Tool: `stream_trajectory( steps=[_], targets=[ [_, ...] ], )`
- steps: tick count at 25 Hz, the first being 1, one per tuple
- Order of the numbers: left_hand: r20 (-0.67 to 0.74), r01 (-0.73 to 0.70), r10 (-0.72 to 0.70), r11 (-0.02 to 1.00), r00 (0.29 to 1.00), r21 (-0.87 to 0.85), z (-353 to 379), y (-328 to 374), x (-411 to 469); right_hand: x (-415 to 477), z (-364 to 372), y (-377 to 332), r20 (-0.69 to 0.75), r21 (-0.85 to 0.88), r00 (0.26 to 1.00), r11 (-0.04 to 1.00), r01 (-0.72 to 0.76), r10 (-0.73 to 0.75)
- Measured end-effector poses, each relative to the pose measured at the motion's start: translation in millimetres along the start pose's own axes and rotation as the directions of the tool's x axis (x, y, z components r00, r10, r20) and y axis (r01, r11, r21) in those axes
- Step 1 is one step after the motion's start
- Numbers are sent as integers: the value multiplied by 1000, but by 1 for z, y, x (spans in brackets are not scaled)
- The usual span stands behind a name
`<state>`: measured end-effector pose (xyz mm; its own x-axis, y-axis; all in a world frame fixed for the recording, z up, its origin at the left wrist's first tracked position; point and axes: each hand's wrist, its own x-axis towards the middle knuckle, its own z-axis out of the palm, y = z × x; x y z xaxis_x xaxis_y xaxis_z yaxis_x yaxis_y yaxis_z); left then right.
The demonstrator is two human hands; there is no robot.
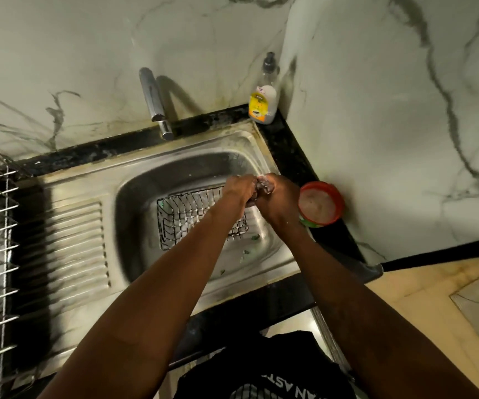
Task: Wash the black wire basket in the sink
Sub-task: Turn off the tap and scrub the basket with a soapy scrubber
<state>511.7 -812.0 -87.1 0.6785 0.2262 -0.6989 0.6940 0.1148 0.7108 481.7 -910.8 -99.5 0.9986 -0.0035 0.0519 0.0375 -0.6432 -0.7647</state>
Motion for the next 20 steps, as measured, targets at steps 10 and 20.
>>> stream_trajectory(
  steps=[10, 20],
  targets=[
    [175, -195, 125, 858, 977, 475, 84, 6, -36, -21, -110, 42, -74, -261, 967, 931, -256, 245],
    [-139, -157, 229, 904, 964, 399, 2, -10, -13, -6, -37, 9, 78, -248, 997, 968, 22, -3]
  ],
)
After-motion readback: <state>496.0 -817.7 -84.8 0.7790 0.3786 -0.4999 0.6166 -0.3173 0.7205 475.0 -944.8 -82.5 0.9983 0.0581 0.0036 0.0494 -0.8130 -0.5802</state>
